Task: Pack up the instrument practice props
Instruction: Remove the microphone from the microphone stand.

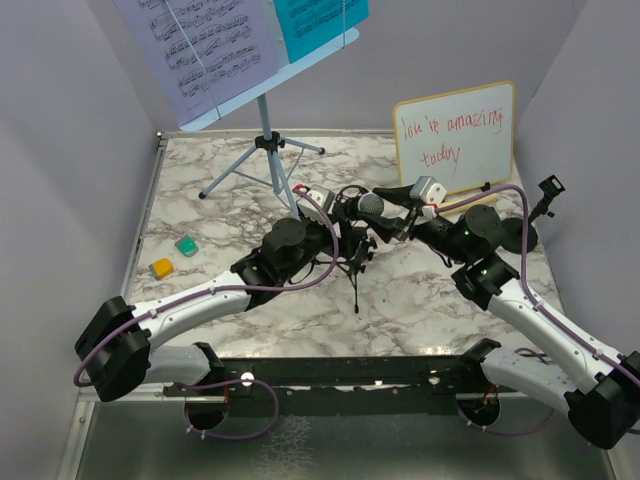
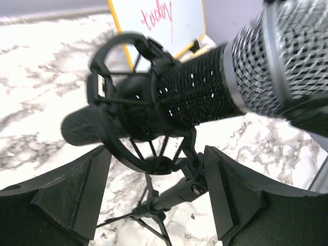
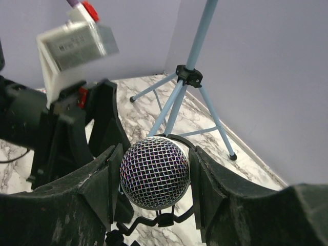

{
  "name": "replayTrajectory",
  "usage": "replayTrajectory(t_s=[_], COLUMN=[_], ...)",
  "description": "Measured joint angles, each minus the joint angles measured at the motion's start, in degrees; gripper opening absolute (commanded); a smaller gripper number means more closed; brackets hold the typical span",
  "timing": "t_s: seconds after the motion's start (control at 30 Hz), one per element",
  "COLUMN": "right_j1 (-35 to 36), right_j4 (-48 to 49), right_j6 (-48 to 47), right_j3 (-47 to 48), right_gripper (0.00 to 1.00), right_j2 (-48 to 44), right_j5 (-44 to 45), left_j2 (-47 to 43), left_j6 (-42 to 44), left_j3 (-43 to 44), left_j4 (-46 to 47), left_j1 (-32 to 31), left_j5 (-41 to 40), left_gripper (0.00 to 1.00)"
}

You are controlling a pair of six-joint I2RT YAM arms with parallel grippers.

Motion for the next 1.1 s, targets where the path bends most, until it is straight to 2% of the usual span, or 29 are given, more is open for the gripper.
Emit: replayTrajectory(t_s=[0.27,0.47,0.63,0.87,1.1], right_j1=[-0.02,-0.37,-0.39,-0.39,-0.39], right_j4=[0.02,0.0,0.09,-0.63,-2.32], right_j6=[0.61,0.66,0.9,1.03,1.03], right_j3=[0.0,0.0,0.02,0.42,1.57], right_gripper=[0.06,0.03,0.0,0.01,0.01], right_j2=[-0.13,1.07,1.36,0.7,0.42], right_j5=[0.04,0.26,0.24,0.37,0.57], left_j2=[-3.87,-1.09,0.04,0.55,0.5], left_j6=[3.5,-1.55,-4.74,-6.78,-6.25], left_j3=[0.0,0.0,0.0,0.0,0.0], left_j4=[0.42,1.84,2.97,3.85,3.98], left_j1=[2.23,8.7,10.12,10.12,10.21], left_j5=[-4.28,3.76,6.64,7.08,6.21], left_gripper=[0.78,0.69,0.65,0.67,0.79])
